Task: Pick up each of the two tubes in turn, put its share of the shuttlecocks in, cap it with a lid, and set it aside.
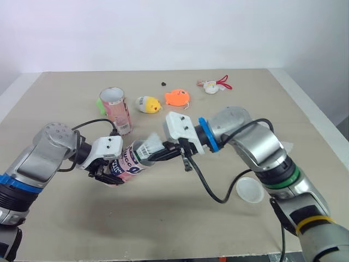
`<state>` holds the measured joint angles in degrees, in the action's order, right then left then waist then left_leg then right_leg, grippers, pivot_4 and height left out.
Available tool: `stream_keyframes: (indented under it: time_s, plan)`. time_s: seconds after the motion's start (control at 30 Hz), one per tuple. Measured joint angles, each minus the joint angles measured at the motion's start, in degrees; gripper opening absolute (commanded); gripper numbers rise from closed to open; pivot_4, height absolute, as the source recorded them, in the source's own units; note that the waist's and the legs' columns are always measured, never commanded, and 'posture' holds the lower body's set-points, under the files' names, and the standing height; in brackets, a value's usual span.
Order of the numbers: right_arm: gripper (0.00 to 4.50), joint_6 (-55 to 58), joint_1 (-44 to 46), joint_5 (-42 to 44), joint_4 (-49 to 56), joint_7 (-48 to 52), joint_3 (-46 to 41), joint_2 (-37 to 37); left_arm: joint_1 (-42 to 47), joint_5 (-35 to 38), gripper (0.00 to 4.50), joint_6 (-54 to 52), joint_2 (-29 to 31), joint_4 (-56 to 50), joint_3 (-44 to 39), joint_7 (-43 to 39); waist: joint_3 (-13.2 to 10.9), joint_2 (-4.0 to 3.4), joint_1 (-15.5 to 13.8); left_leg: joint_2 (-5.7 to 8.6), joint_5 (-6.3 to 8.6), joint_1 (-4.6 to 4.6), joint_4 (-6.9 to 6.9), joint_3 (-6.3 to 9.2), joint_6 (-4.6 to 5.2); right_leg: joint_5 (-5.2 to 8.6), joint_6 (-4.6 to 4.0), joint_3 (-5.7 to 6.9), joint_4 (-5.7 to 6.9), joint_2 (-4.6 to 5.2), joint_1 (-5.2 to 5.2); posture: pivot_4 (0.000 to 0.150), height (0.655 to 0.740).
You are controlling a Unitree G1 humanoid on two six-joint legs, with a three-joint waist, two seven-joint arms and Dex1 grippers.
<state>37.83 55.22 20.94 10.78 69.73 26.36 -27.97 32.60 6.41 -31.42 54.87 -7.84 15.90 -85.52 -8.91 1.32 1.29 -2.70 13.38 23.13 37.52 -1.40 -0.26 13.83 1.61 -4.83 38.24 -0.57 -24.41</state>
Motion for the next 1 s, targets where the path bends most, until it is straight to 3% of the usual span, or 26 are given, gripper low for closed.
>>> stream_keyframes:
  time_s: [0.03,0.07,0.2,0.57,0.83,1.0]
  plan:
    - [1.72,0.2,0.0,0.2,0.0,0.1,0.0,0.0,0.0,0.0,3.18,0.0,0.0,0.0,0.0,0.0,0.0,0.0,0.0,0.0,0.0,0.0,0.0,0.0,0.0,0.0,0.0,0.0,0.0,0.0,0.0,0.15,0.74]
    - [2.06,4.0,0.1,3.3,-0.8,1.0,-1.3,0.7,0.3,0.0,3.18,0.3,0.0,0.0,0.1,-0.2,0.0,0.0,0.0,0.04,0.0,0.03,0.0,-0.02,0.0,0.0,0.0,-0.02,-0.01,0.07,0.01,0.15,0.74]
    - [3.85,8.1,0.3,8.1,-0.2,2.7,-4.2,0.1,0.5,0.0,3.18,0.3,-0.1,0.2,0.2,-0.3,0.0,0.0,0.0,0.06,0.0,0.06,0.0,0.0,0.0,0.0,0.01,0.01,-0.01,0.09,0.0,0.15,0.74]
    - [3.85,12.2,-7.0,14.5,7.0,0.1,-14.1,-7.1,1.5,-0.2,3.18,0.4,-0.7,1.3,0.7,-0.7,0.0,0.0,-0.2,0.07,0.0,0.07,0.04,0.09,0.0,0.02,0.09,0.07,-0.02,0.09,0.04,0.15,0.74]
    - [3.85,19.6,-33.7,19.3,24.0,-17.6,-43.6,-14.5,0.2,0.2,3.18,0.2,-1.1,0.1,0.2,0.1,0.0,-0.03,-0.3,0.37,0.06,0.13,0.01,0.18,0.04,0.18,0.33,0.08,-0.05,0.38,0.1,0.15,0.74]
    - [3.85,22.9,-53.2,20.9,30.7,-19.7,-58.5,-18.0,1.0,0.0,3.18,0.6,-2.1,1.1,0.7,0.0,0.0,-0.05,-0.5,0.7,0.06,0.07,0.02,0.28,0.04,0.27,0.56,0.11,-0.07,0.69,0.26,0.15,0.74]
